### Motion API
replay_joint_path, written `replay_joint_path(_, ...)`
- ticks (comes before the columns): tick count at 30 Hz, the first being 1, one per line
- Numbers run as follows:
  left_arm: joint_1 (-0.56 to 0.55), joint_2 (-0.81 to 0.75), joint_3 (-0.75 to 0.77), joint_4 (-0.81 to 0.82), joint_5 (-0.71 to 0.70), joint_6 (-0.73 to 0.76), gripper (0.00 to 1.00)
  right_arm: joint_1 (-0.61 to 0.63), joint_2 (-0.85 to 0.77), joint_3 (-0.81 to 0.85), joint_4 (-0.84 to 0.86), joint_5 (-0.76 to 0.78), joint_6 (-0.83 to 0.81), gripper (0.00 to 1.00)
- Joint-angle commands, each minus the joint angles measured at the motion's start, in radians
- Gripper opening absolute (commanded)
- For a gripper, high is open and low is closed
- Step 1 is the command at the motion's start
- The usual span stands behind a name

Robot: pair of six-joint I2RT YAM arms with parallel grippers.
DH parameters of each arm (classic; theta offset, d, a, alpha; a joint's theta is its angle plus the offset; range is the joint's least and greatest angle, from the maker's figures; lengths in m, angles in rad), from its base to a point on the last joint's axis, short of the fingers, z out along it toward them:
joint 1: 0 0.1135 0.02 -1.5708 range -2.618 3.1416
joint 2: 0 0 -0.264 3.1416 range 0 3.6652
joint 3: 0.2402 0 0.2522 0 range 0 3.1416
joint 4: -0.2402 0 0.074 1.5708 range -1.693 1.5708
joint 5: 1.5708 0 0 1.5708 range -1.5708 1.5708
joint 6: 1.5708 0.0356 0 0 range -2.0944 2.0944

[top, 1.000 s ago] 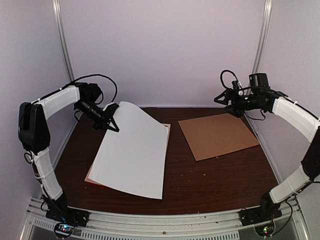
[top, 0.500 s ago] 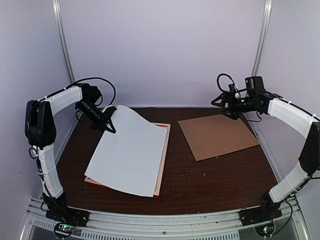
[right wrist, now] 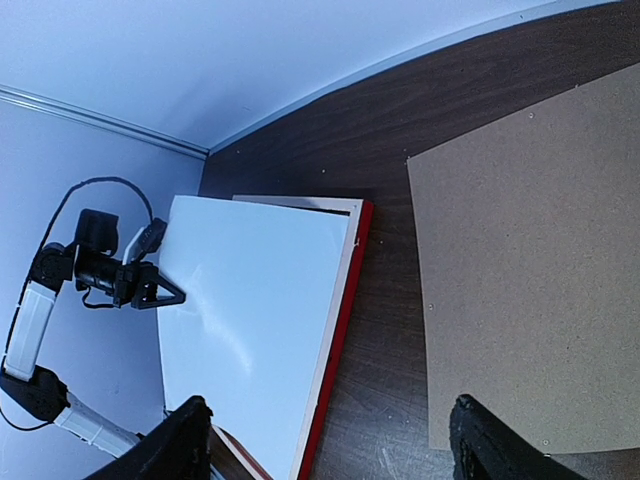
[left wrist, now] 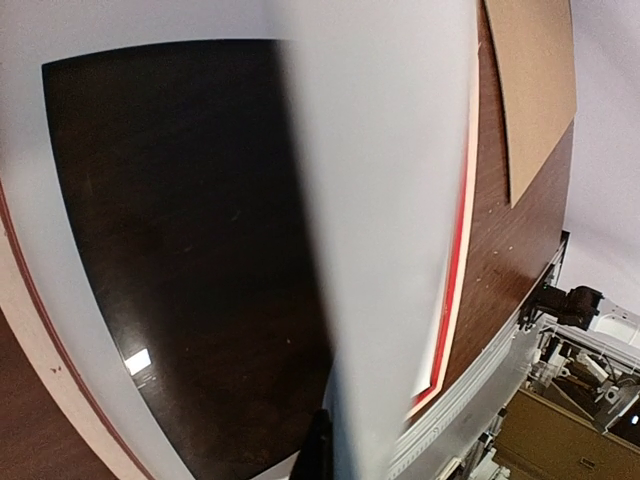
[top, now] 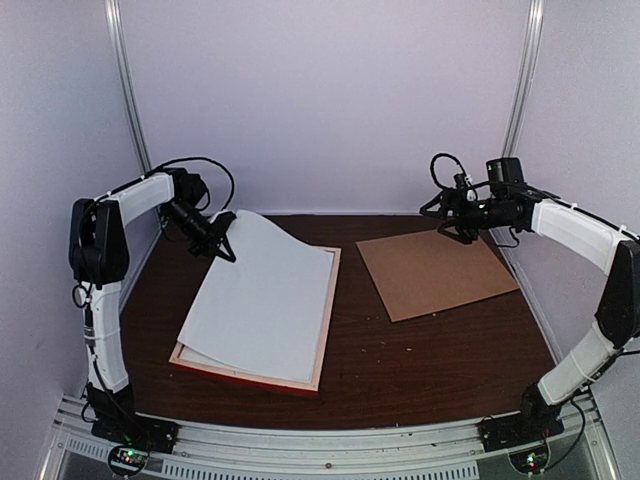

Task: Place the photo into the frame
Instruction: Place the photo on the mat board.

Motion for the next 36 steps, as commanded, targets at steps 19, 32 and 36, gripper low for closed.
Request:
replay_joint_path(19, 0.004, 0.08, 0.066, -0.031, -0.034, -0.007, 0.17, 0.011, 0.024, -0.021, 0.037, -0.007, 0.0, 0.82)
replay_joint_path(32, 0.004, 0.057, 0.07, -0.05, -0.182, -0.016, 0.44, 0.02, 0.033, -0.045, 0.05, -0.006, 0.001, 0.82)
replay_joint_path(36, 0.004, 0.037, 0.071, -0.05, -0.263, -0.026, 0.51, 0.023, 0.038, -0.057, 0.058, -0.007, 0.001, 0.81)
